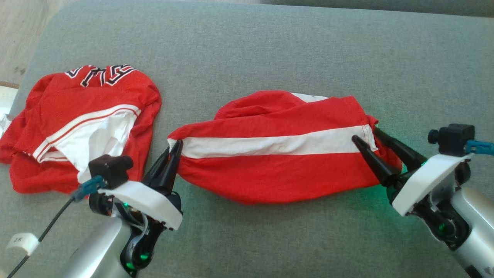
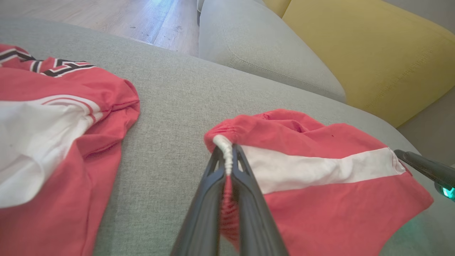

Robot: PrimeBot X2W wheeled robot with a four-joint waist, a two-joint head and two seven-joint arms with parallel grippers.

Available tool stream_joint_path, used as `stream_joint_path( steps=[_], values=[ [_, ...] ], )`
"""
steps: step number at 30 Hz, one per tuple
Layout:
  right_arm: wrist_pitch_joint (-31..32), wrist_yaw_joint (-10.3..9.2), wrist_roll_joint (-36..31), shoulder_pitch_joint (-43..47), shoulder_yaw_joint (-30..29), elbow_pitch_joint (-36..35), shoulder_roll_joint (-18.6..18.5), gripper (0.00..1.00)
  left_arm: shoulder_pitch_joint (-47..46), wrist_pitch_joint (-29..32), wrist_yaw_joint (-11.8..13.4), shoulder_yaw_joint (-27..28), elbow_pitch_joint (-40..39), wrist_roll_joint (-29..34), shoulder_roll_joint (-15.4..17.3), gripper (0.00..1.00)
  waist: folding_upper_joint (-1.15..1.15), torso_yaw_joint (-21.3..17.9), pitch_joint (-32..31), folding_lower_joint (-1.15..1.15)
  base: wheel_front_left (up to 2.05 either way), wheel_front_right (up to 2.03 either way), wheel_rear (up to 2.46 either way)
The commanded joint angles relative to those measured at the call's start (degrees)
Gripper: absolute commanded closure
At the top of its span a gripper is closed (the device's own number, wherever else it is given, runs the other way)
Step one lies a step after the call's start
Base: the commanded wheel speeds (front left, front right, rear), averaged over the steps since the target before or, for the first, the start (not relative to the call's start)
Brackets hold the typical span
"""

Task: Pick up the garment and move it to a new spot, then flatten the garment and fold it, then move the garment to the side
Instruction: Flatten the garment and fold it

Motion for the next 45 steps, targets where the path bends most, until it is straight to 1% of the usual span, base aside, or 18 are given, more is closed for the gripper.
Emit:
stream_joint_path(
  steps=[1, 6, 14, 27, 28, 29, 30, 31, 32, 33, 34, 35, 36, 40, 45],
  values=[
    [0.00, -0.04, 0.59, 0.52, 0.46, -1.70, -1.79, 0.00, -2.77, -0.91, -0.17, 1.89, -1.41, 0.59, 1.03, 1.00, 0.00, 0.02, -0.06, 0.00, 0.00, 0.00, 0.00],
    [0.01, -0.04, 1.92, 0.76, 1.75, -1.09, -2.31, 0.00, -3.00, -0.98, -0.42, 1.60, -1.02, 0.60, 0.97, 1.00, 0.00, 0.20, -0.20, 0.00, 0.00, 0.00, 0.00],
    [-0.33, -0.04, 3.49, 0.54, 3.64, 1.57, -2.07, 0.00, -3.46, -1.01, -0.54, 1.14, -0.52, 0.71, 0.83, 1.00, 0.00, 0.59, -0.42, 0.00, 0.00, 0.00, 0.00],
    [-3.74, -0.04, 4.98, -2.79, 7.67, 1.94, -1.66, 0.00, -4.15, -1.36, -0.73, 0.68, 0.14, 0.64, 0.48, 1.00, 0.00, 1.17, -0.10, 0.00, 0.00, 0.00, 0.00],
    [-4.23, -0.04, 4.84, -3.10, 7.88, 2.10, -1.75, 0.02, -4.19, -1.39, -0.73, 0.63, 0.18, 0.64, 0.44, 1.00, 0.00, 1.19, -0.10, 0.00, 0.00, 0.00, 0.00],
    [-4.84, -0.04, 4.61, -3.44, 8.08, 2.25, -1.88, 0.05, -4.24, -1.42, -0.73, 0.59, 0.23, 0.64, 0.40, 1.00, 0.00, 1.22, -0.10, 0.00, 0.00, 0.00, 0.00],
    [-5.41, -0.04, 4.47, -3.73, 8.20, 2.47, -2.00, 0.14, -4.29, -1.44, -0.74, 0.54, 0.28, 0.65, 0.37, 1.00, 0.00, 1.24, -0.12, 0.00, 0.00, 0.00, 0.00],
    [-6.22, -0.04, 4.26, -4.25, 8.57, 2.98, -2.24, 0.39, -4.35, -1.50, -0.77, 0.46, 0.39, 0.65, 0.35, 1.00, 0.00, 1.27, -0.18, 0.00, 0.00, 0.00, 0.00],
    [-6.42, -0.04, 4.30, -4.45, 8.85, 3.16, -2.32, 0.53, -4.37, -1.55, -0.79, 0.45, 0.44, 0.64, 0.36, 1.00, 0.00, 1.28, -0.21, 0.00, 0.00, 0.00, 0.00],
    [-6.56, -0.04, 4.40, -4.65, 9.13, 3.31, -2.41, 0.61, -4.38, -1.59, -0.80, 0.44, 0.49, 0.62, 0.37, 1.00, 0.00, 1.29, -0.25, 0.00, 0.00, 0.00, 0.00],
    [-6.56, -0.04, 4.40, -4.65, 9.13, 3.31, -2.41, 0.61, -4.38, -1.59, -0.80, 0.44, 0.49, 0.62, 0.37, 1.00, 0.00, 1.29, -0.25, 0.00, 0.00, 0.00, 0.00],
    [-6.65, -0.04, 4.50, -4.85, 9.45, 3.40, -2.51, 0.78, -4.39, -1.64, -0.79, 0.44, 0.53, 0.61, 0.39, 1.00, 0.00, 1.29, -0.27, 0.00, 0.00, 0.00, 0.00],
    [-6.66, -0.04, 4.54, -5.07, 9.84, 3.46, -2.64, 0.99, -4.39, -1.70, -0.77, 0.45, 0.56, 0.60, 0.40, 1.00, 0.00, 1.26, -0.31, 0.00, 0.00, 0.00, 0.00],
    [-7.02, -0.04, 4.56, -6.04, 11.41, 3.49, -3.22, 1.00, -4.30, -1.99, -0.63, 0.61, 0.49, 0.52, 0.59, 1.00, 0.00, 0.86, -0.43, 0.00, 0.00, 0.00, 0.00],
    [-11.74, -0.04, 4.20, -7.49, 10.31, 3.28, -4.28, 1.00, -4.70, -3.07, -0.82, 1.26, -0.42, 0.69, 1.29, 1.00, 0.00, -0.72, -1.38, 0.00, 0.00, 0.00, 0.00]
  ],
)
